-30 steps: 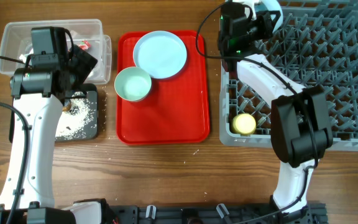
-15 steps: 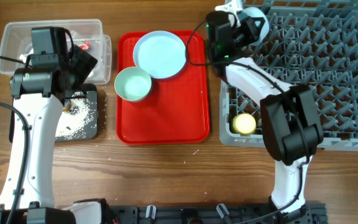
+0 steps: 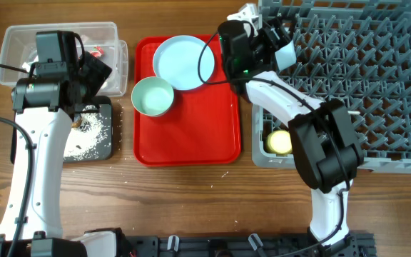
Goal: Sort waste into correct bins and load items into the dishwasher rack
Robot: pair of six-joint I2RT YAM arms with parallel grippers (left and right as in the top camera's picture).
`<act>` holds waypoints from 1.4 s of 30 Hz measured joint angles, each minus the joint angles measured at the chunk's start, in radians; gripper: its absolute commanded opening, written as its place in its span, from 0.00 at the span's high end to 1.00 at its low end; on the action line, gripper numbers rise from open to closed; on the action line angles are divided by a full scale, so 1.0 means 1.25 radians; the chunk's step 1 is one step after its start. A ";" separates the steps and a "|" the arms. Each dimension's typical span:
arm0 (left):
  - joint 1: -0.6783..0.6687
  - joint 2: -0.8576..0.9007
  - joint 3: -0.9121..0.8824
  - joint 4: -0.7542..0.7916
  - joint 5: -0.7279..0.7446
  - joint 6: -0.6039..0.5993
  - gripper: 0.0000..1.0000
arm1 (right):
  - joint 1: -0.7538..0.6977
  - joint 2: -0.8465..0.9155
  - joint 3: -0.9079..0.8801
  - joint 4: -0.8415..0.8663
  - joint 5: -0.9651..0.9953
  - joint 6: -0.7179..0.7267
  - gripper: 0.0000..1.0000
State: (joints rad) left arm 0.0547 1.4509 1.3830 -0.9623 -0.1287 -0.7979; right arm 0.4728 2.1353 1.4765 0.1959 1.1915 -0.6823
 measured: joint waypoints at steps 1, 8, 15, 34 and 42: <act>0.000 0.000 0.000 0.000 0.000 0.000 0.00 | 0.005 0.000 0.000 -0.001 -0.009 0.004 0.00; 0.000 0.000 0.000 0.000 0.000 0.000 0.00 | 0.044 -0.028 0.002 -0.170 -0.190 0.196 0.00; 0.000 0.000 0.000 0.000 0.000 0.000 0.00 | 0.060 -0.142 0.003 -0.324 -0.796 0.560 0.00; 0.000 0.000 0.000 0.000 0.000 0.000 0.00 | 0.185 -0.002 0.003 -0.353 -1.049 1.101 0.74; 0.000 0.000 0.000 0.000 0.000 0.000 0.00 | 0.183 0.000 0.003 -0.389 -1.006 1.111 0.78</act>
State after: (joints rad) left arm 0.0547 1.4509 1.3830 -0.9623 -0.1287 -0.7979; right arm 0.7017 2.1349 1.4799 -0.2901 -0.0654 0.7071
